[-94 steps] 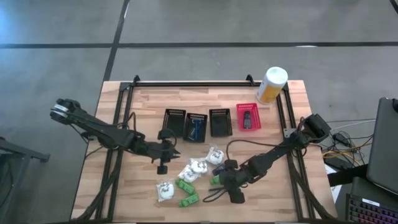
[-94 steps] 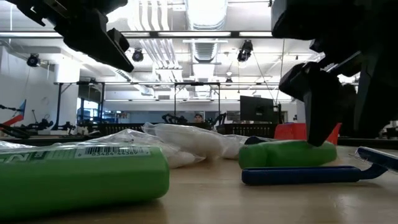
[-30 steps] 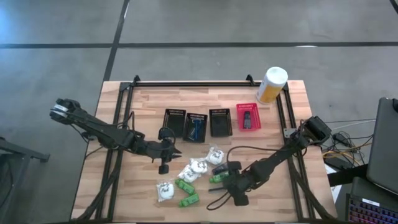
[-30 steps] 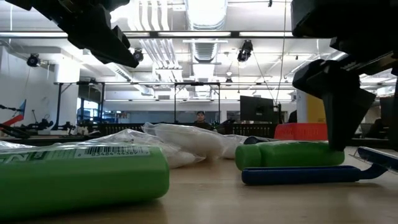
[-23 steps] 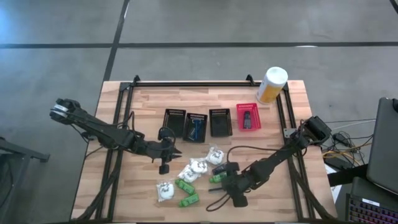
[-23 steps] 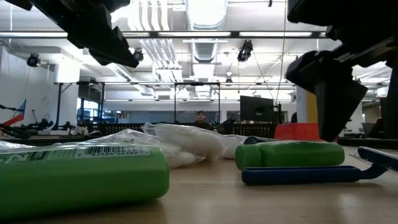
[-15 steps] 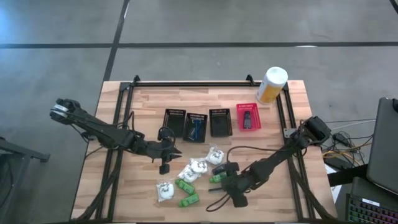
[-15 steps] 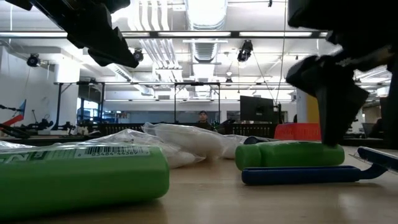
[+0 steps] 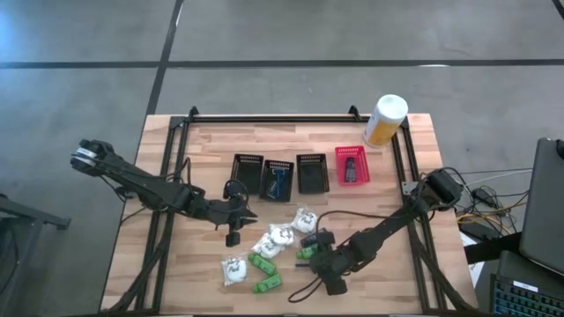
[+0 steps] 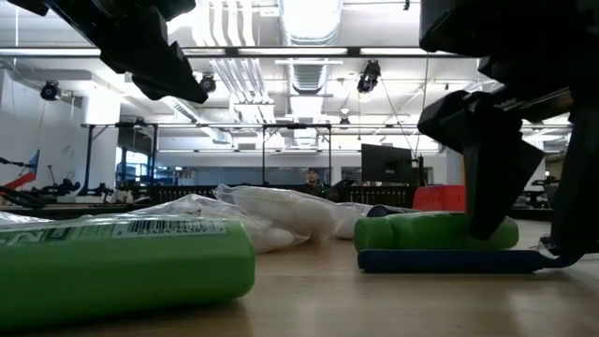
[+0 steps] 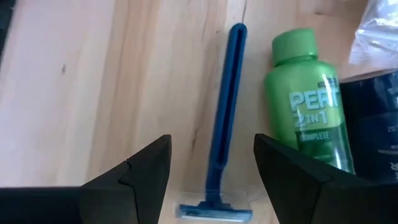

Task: Pick & Place Travel size toiletries
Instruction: Put the blue razor into the middle black bin

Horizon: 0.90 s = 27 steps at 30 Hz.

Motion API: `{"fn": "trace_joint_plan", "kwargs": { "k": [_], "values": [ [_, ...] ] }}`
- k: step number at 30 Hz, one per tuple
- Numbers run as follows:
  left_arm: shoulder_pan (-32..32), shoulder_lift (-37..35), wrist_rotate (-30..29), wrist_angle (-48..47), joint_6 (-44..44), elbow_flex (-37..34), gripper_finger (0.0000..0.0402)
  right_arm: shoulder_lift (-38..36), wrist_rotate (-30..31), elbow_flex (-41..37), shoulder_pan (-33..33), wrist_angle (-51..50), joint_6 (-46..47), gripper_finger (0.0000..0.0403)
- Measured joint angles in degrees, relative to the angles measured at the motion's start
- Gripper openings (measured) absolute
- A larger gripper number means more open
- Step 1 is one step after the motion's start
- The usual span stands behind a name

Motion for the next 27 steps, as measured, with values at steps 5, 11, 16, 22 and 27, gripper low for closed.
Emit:
{"fn": "trace_joint_plan", "kwargs": {
  "k": [5,11,16,22,27],
  "values": [
    [0.0,0.0,0.0,0.01,-0.12,0.0,0.0067,0.0,0.12,-0.89,0.02,0.03,-0.09,0.021],
    [0.0,0.0,0.0,0.18,-1.76,0.0,0.0067,0.56,0.24,-1.62,0.09,0.45,-0.09,0.019],
    [0.0,0.0,0.0,0.64,-2.33,0.0,0.0067,2.88,0.25,-1.4,0.17,2.05,-0.07,0.0171],
    [0.0,0.0,0.0,1.23,-2.93,0.0,0.0067,2.81,0.18,-0.27,0.39,1.31,-0.09,0.0136],
    [0.0,0.0,0.0,1.23,-2.84,0.0,0.0067,2.56,0.38,-0.09,0.41,0.06,0.17,0.0078]
  ]
}}
